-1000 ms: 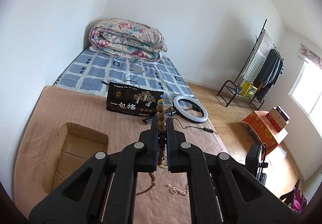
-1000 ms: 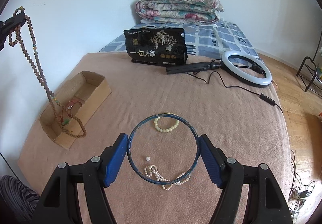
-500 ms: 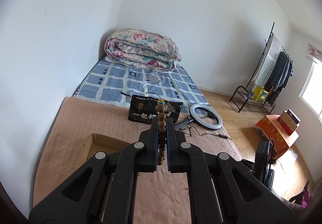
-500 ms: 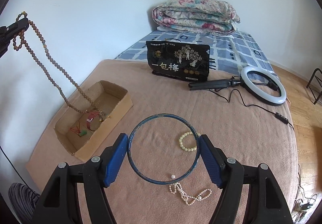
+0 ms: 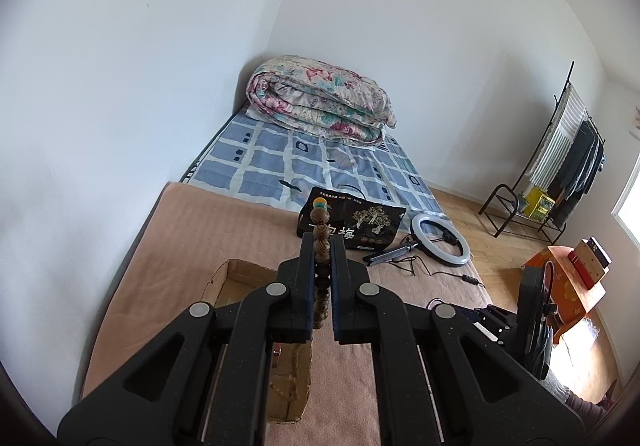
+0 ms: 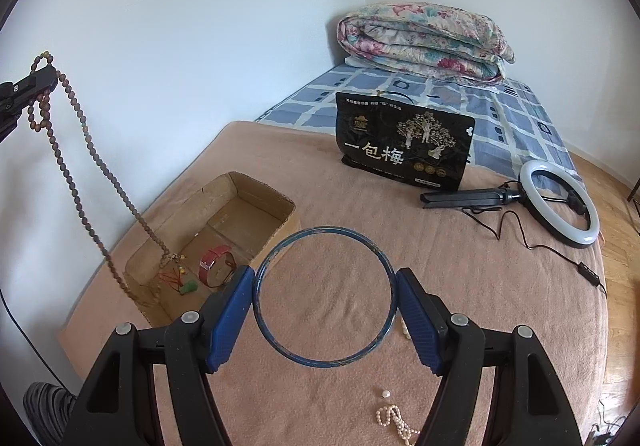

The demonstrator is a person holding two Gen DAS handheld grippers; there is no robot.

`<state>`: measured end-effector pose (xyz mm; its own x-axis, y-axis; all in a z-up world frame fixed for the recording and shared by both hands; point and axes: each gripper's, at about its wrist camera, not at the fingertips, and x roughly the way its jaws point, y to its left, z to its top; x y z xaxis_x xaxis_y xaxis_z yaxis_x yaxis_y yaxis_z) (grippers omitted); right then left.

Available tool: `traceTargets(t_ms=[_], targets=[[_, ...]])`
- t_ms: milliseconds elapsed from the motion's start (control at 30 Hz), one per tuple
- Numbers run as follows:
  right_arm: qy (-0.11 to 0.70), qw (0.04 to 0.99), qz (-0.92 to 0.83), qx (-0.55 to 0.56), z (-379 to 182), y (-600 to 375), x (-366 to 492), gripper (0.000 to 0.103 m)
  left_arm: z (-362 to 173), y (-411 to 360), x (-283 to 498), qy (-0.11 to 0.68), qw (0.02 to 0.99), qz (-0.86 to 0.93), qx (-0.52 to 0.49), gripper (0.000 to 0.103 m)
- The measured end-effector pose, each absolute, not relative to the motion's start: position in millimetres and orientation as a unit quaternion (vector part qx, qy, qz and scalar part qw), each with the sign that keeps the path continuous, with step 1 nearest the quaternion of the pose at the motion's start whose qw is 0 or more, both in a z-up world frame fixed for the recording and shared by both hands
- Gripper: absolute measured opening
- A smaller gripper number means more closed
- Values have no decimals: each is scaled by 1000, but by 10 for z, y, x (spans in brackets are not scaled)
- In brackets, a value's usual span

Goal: Organize jewelry
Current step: 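Carry the necklace with the left gripper over the box while the right gripper brings the bangle there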

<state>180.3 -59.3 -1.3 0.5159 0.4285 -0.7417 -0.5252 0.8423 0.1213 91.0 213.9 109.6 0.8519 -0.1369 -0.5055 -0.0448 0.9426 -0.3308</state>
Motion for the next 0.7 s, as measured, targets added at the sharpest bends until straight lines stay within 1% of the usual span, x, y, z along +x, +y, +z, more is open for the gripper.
traceTargets(t_ms=[700], targets=[[420, 846, 316, -93, -264, 434, 2224, 74, 726, 2503, 1211, 287, 939, -4, -188, 4]])
